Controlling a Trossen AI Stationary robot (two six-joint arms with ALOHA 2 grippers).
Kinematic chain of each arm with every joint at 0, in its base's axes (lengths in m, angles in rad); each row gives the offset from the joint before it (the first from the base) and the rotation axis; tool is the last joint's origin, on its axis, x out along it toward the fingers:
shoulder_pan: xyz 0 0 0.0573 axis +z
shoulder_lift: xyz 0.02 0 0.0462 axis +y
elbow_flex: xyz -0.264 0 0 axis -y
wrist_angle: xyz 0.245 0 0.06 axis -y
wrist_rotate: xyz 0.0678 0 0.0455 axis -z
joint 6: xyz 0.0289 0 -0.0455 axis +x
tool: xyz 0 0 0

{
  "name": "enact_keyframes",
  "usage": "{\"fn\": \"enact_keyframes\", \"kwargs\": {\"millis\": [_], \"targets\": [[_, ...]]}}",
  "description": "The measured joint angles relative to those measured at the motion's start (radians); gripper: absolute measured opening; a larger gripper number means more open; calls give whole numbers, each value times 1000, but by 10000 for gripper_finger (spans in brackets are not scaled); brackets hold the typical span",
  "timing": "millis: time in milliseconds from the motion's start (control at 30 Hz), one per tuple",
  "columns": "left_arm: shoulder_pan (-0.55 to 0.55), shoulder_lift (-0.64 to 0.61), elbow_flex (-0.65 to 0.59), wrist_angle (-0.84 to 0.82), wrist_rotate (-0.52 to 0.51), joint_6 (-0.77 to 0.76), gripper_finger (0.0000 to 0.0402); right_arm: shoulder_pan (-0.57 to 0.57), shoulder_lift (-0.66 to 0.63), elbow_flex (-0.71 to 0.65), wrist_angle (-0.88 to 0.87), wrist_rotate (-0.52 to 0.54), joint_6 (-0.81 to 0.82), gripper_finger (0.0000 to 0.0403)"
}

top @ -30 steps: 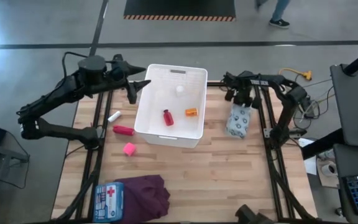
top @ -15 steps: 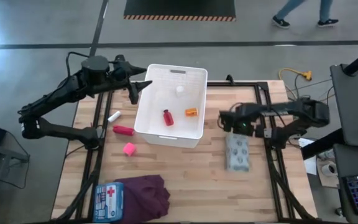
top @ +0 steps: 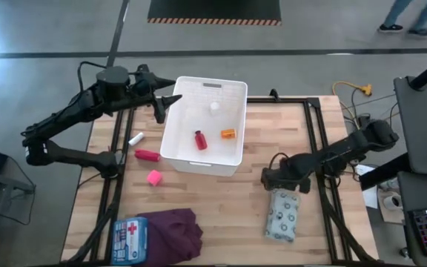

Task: Pick & place medical supplies in basket/bin
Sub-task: Put the mailer bag into the white bin

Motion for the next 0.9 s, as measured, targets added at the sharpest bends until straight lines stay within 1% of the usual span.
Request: {"fn": "enact_keyframes", "kwargs": {"millis": [67,133,167,200,233,267,333,400,433,467,533,600,700,733,800,900], "targets": [[0,0,0,2,0,0,237,26,-2,47,-54,117,-35,101],[0,2,0,8,0,0,237,52,-19,97,-89,254,-147,104],[0,4,0,8,2,-1,237,65,-30,121,-101,306,-219,105],[0,6,0,7,2,-6,237,78,-40,142,-114,335,-285,108],[0,10,0,6,3,-8,237,90,-46,156,-129,340,-337,112],[0,16,0,7,5,-9,237,101,-51,162,-144,323,-365,118],[-1,25,0,-2,24,-16,237,127,-66,158,-170,252,-364,136],[-1,38,0,-3,43,-38,237,166,-88,138,-162,171,-313,157],[-1,45,0,-3,53,-50,237,196,-97,127,-162,148,-280,166],[-1,49,0,-3,61,-54,237,239,-105,119,-156,145,-249,172],[-3,58,0,-1,72,-56,237,330,-121,120,-113,180,-188,172],[-9,59,0,12,91,-56,237,413,-122,134,-113,162,-150,157],[-15,66,0,62,210,-52,237,514,-64,151,-114,51,-124,116],[-20,74,0,81,235,-51,237,538,-45,160,-120,14,-120,100],[-41,90,0,97,249,-51,236,576,-10,191,-115,-40,-113,64],[-67,120,0,95,252,-50,228,620,54,237,-120,-65,-112,19]]}}
